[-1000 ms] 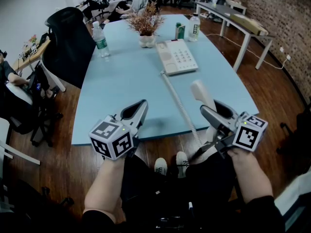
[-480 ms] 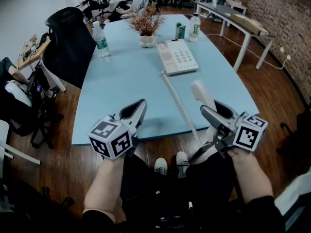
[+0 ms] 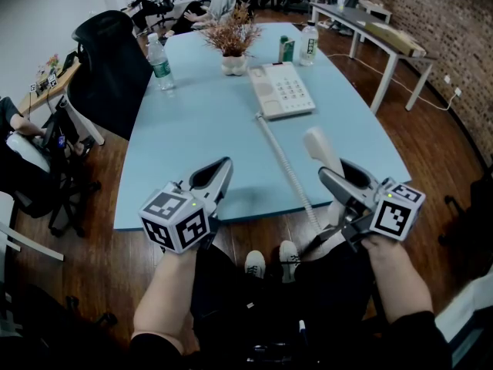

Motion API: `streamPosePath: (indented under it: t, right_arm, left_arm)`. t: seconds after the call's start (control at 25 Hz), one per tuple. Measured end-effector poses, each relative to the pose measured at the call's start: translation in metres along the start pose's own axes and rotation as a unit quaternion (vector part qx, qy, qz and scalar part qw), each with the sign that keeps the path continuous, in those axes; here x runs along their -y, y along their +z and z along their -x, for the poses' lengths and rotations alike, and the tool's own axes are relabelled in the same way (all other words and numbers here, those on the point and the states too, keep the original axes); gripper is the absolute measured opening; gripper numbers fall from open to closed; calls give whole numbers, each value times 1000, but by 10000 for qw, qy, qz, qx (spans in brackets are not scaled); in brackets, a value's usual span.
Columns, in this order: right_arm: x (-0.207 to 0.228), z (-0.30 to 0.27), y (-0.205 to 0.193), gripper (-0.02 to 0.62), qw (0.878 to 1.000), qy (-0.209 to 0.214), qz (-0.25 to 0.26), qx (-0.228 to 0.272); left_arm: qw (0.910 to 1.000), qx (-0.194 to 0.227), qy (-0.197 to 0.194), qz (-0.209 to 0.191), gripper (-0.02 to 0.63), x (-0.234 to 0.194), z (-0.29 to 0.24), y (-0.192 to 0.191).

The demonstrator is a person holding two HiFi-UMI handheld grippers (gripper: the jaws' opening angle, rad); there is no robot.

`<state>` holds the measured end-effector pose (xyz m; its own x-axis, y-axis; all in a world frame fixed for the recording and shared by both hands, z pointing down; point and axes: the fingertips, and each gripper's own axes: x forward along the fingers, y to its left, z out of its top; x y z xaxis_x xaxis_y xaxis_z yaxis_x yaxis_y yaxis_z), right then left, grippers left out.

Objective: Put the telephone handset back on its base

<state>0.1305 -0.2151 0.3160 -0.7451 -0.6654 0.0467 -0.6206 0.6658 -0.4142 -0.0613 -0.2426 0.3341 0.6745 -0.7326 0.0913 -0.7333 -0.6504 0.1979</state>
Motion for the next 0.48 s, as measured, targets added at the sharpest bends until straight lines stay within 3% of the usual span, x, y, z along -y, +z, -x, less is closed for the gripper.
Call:
streamPosePath:
  t: [0.48]
  right_arm:
    - [0, -1, 2, 238, 10000, -10, 0, 21]
  left_arm:
    - [10000, -2, -13, 5, -5, -2, 0, 1]
